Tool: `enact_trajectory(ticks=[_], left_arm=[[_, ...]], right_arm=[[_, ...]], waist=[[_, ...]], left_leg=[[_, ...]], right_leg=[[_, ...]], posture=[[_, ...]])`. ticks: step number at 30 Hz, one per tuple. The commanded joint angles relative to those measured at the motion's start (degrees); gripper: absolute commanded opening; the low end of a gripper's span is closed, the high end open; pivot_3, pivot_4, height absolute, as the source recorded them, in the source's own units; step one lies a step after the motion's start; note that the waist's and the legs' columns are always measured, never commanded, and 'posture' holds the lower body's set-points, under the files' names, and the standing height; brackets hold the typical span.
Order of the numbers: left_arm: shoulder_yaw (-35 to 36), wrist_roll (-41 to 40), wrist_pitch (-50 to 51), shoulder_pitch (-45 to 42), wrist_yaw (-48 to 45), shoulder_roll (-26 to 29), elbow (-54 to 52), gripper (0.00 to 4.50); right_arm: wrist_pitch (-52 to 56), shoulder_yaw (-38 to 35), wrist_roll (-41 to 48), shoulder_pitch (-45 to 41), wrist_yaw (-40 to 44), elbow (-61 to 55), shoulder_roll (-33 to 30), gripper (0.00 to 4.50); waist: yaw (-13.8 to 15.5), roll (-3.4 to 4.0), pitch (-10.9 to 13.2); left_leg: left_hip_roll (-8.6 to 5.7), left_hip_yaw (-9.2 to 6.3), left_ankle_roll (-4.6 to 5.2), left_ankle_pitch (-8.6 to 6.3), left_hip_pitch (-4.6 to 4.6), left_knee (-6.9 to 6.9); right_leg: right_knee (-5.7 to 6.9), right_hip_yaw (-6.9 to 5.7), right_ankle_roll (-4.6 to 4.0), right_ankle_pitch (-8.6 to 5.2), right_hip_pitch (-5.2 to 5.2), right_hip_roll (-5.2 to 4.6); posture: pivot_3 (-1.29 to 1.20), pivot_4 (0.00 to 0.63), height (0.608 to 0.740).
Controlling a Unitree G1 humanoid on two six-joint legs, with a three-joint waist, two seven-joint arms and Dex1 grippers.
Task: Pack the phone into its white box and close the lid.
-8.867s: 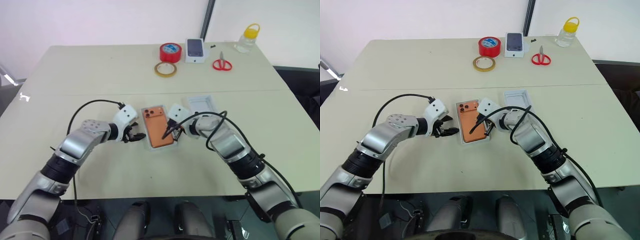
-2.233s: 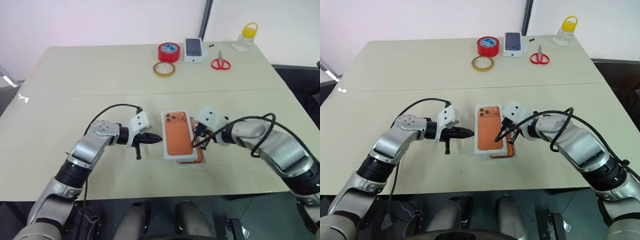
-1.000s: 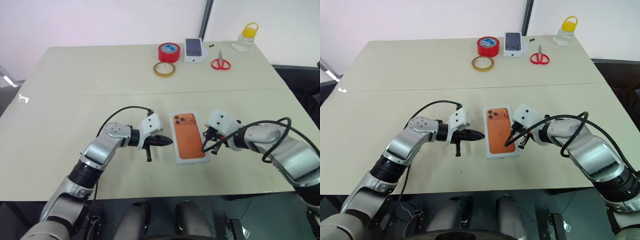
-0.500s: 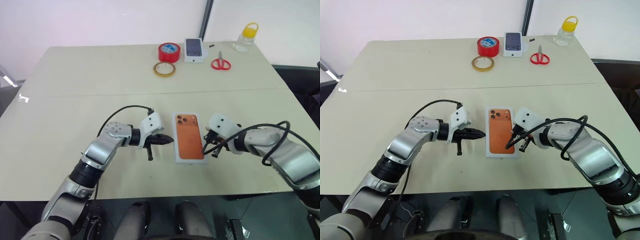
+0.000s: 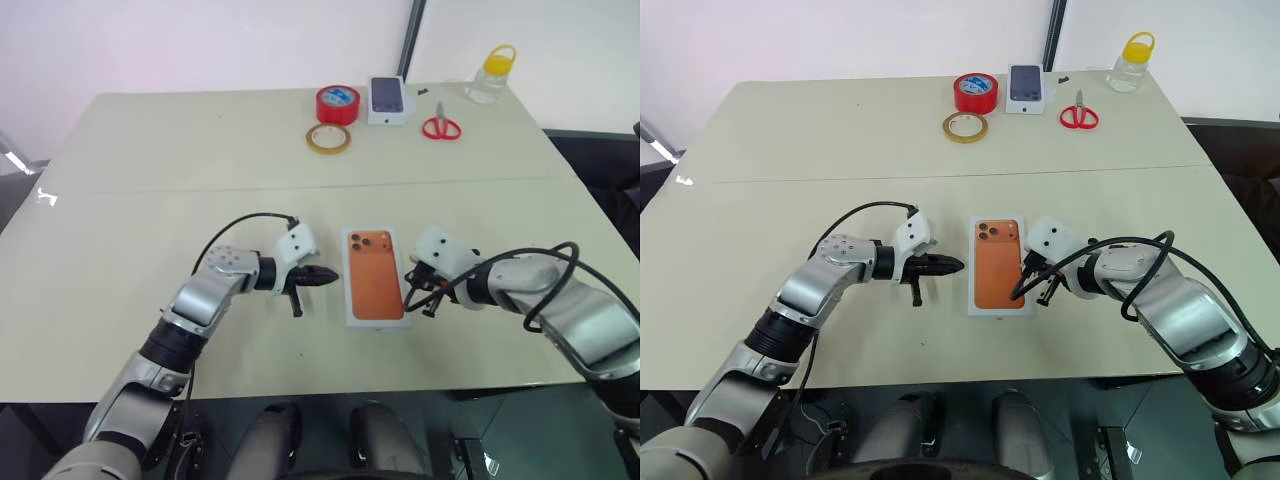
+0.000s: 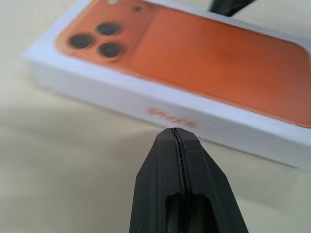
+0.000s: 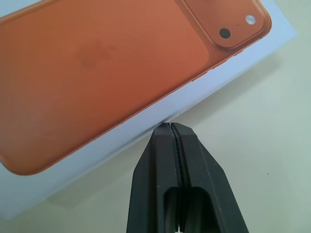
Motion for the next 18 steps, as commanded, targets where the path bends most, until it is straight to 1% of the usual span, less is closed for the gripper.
enact_trajectory(ticks=[1, 4, 6, 8, 11, 14, 16, 18], left_arm=[[5.92, -2.9, 0.17, -4.89, 1.86, -0.82, 1.91, 0.0], [7.3, -3.16, -0.37, -8.38, 2.4, -1.85, 5.46, 0.0], [6.4, -2.38, -1.73, -10.65, 1.98, -3.18, 7.71, 0.0], [4.29, -0.87, -3.24, -12.58, 1.55, -4.97, 10.22, 0.0], [0.07, 2.86, -6.5, -13.91, 1.09, -7.4, 14.38, 0.0], [-3.47, 6.41, -8.6, -14.5, 1.16, -9.02, 18.69, 0.0], [-6.29, 8.89, -9.47, -14.11, 0.28, -9.13, 20.29, 0.0], [-7.51, 10.31, -9.99, -13.84, 0.03, -9.25, 21.11, 0.0]], right_arm=[[-6.41, -6.24, -0.1, 1.85, 3.4, 0.57, -3.36, 0.02], [-12.15, -10.06, 0.94, 5.47, 7.35, 0.35, -5.49, 0.02], [-12.29, -12.34, 3.77, 7.65, 9.77, -1.42, -5.38, 0.02], [-11.99, -12.71, 5.64, 9.86, 11.01, -3.78, -4.88, 0.02], [-11.64, -11.05, 6.15, 12.93, 10.45, -6.41, -3.71, 0.02], [-10.03, -9.12, 5.51, 14.7, 8.17, -7.22, -2.0, 0.02], [-8.92, -7.13, 3.66, 16.09, 5.98, -6.6, -1.52, 0.02], [-8.35, -6.35, 2.6, 16.95, 4.84, -5.94, -1.59, 0.02]], waist=[[0.23, -0.02, 0.01], [0.79, -0.04, 0.02], [0.95, -0.05, 0.01], [1.2, -0.06, 0.02], [1.32, -0.07, 0.02], [1.2, -0.08, 0.02], [1.22, -0.09, 0.0], [1.31, -0.11, -0.07]], left_leg=[[-0.01, 0.0, 0.0, 0.0, 0.0, 0.01], [-0.03, 0.0, 0.01, -0.01, -0.01, 0.08], [-0.03, 0.02, 0.01, -0.01, -0.01, 0.07], [-0.02, 0.02, 0.0, 0.0, -0.01, 0.06], [-0.02, 0.02, 0.0, 0.0, -0.01, 0.09], [-0.03, 0.04, 0.0, 0.0, -0.01, 0.1], [-0.01, 0.03, 0.0, 0.0, 0.0, 0.09], [-0.01, 0.03, 0.0, 0.0, 0.03, 0.09]], right_leg=[[0.0, 0.0, 0.0, 0.0, 0.0, 0.0], [-0.04, -0.05, 0.01, 0.0, 0.07, -0.02], [-0.06, -0.04, 0.02, -0.01, 0.07, -0.02], [-0.05, -0.04, 0.02, 0.0, 0.07, -0.02], [-0.04, -0.05, 0.02, 0.0, 0.1, -0.01], [-0.04, -0.02, 0.02, 0.0, 0.09, -0.01], [-0.02, -0.02, 0.02, 0.0, 0.07, 0.0], [-0.02, -0.03, 0.02, 0.0, 0.11, 0.0]], posture=[[0.0, 0.15, 0.74], [0.0, 0.15, 0.74], [0.0, 0.15, 0.74], [0.0, 0.15, 0.74], [0.0, 0.15, 0.74], [0.0, 0.15, 0.74], [0.0, 0.15, 0.74], [0.0, 0.15, 0.74]])
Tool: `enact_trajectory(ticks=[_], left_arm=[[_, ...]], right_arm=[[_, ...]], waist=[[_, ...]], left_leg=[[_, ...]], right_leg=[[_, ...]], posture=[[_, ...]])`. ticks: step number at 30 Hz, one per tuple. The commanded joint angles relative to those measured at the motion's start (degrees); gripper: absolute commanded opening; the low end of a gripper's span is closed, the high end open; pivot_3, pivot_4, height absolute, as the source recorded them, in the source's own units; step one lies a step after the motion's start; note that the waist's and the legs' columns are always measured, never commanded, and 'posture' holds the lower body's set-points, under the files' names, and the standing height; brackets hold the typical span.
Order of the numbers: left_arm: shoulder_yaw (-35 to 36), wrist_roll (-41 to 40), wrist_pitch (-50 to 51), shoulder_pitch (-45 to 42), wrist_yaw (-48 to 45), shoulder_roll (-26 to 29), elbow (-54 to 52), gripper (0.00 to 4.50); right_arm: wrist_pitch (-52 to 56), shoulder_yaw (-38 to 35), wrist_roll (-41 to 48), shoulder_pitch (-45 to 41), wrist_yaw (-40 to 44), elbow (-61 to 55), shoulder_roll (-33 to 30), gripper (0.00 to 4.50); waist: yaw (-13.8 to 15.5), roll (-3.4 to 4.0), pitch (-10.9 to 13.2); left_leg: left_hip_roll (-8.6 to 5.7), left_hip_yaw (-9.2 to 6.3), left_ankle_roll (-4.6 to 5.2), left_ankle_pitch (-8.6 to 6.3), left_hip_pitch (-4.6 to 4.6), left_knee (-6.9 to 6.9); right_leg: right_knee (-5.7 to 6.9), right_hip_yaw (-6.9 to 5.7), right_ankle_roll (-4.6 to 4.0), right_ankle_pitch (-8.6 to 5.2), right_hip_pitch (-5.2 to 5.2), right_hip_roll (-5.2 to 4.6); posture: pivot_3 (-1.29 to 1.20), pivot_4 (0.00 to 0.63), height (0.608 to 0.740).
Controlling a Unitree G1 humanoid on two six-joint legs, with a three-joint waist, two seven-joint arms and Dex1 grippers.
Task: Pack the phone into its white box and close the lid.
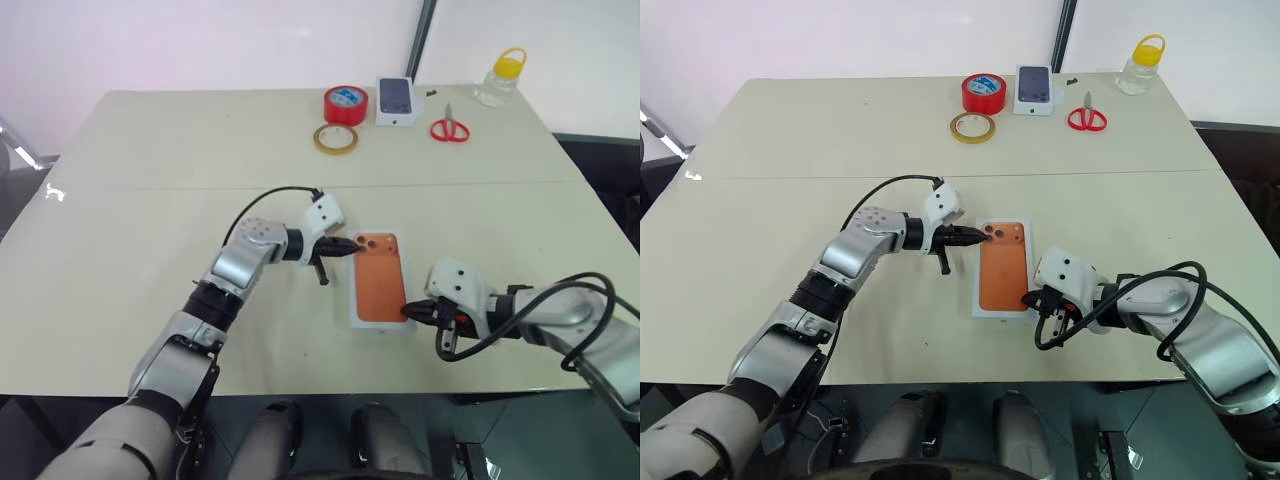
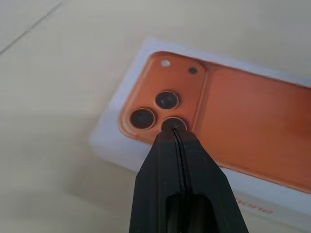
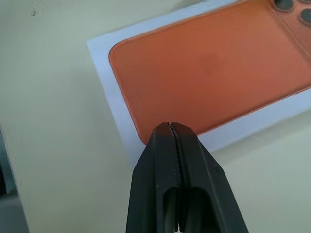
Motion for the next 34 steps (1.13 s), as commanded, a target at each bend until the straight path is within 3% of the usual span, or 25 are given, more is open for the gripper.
enact_trajectory(ticks=[1, 8, 12, 17, 23, 28, 34], left_arm=[[-2.99, 3.63, -1.13, 0.46, -0.49, -0.1, 1.94, 0.0], [9.05, -1.68, -2.24, -0.51, 6.49, -0.32, -0.14, 0.0], [16.8, -4.18, 0.44, 2.31, 10.16, 4.54, -7.0, 0.0], [24.94, -5.91, 5.32, 13.22, 13.07, 13.65, -18.48, 0.0], [34.18, -8.7, 8.9, 26.4, 16.38, 18.91, -27.56, 0.0], [36.96, -10.33, 11.8, 33.5, 19.33, 19.17, -34.23, 0.0], [36.85, -11.18, 13.56, 34.82, 21.92, 18.86, -36.48, 0.0]], right_arm=[[1.06, 2.03, -2.62, 1.64, -2.27, 0.07, -0.45, 0.02], [-5.63, -5.46, -3.35, -2.2, -6.91, 4.62, 4.77, 0.02], [-10.56, -9.11, -4.52, -6.89, -8.65, 13.41, 7.52, 0.02], [-15.2, -13.51, -2.74, -13.5, -8.01, 27.3, 11.47, 0.02], [-19.17, -13.41, -1.53, -17.12, -0.69, 37.37, 11.03, 0.02], [-20.25, -12.25, -1.23, -17.86, 3.9, 38.8, 10.66, 0.02], [-18.98, -11.77, -0.35, -18.71, 6.81, 37.88, 10.86, 0.02]], waist=[[-0.01, -0.12, -0.12], [-0.3, -0.37, -0.23], [-1.08, -0.37, -0.23], [-1.62, -0.31, -0.25], [-1.28, -0.3, -0.24], [-1.23, -0.28, -0.23], [-1.24, -0.28, -0.23]], left_leg=[[-0.01, 0.0, 0.0, 0.0, 0.07, 0.0], [-0.01, -0.05, 0.18, -0.11, 0.16, 0.03], [0.02, -0.04, -0.08, 0.04, 0.02, -0.05], [0.02, 0.0, -0.11, 0.06, 0.09, -0.13], [0.0, -0.01, -0.1, 0.05, 0.05, -0.07], [0.02, 0.0, -0.08, 0.04, 0.06, -0.11], [0.02, -0.01, -0.02, 0.01, 0.06, -0.1]], right_leg=[[-0.02, 0.01, 0.0, 0.0, 0.08, 0.0], [-0.04, -0.02, 0.01, 0.0, 0.2, 0.0], [0.08, 0.02, 0.01, 0.0, -0.09, 0.03], [0.11, 0.09, 0.0, 0.0, -0.07, 0.04], [0.06, 0.06, 0.0, 0.0, -0.06, 0.0], [0.06, 0.07, -0.01, 0.0, -0.05, 0.0], [0.06, 0.06, -0.01, 0.0, -0.04, 0.0]], posture=[[0.0, 0.15, 0.74], [0.0, 0.15, 0.74], [0.0, 0.15, 0.74], [0.0, 0.15, 0.74], [0.0, 0.15, 0.74], [0.0, 0.15, 0.74], [0.0, 0.15, 0.74]])
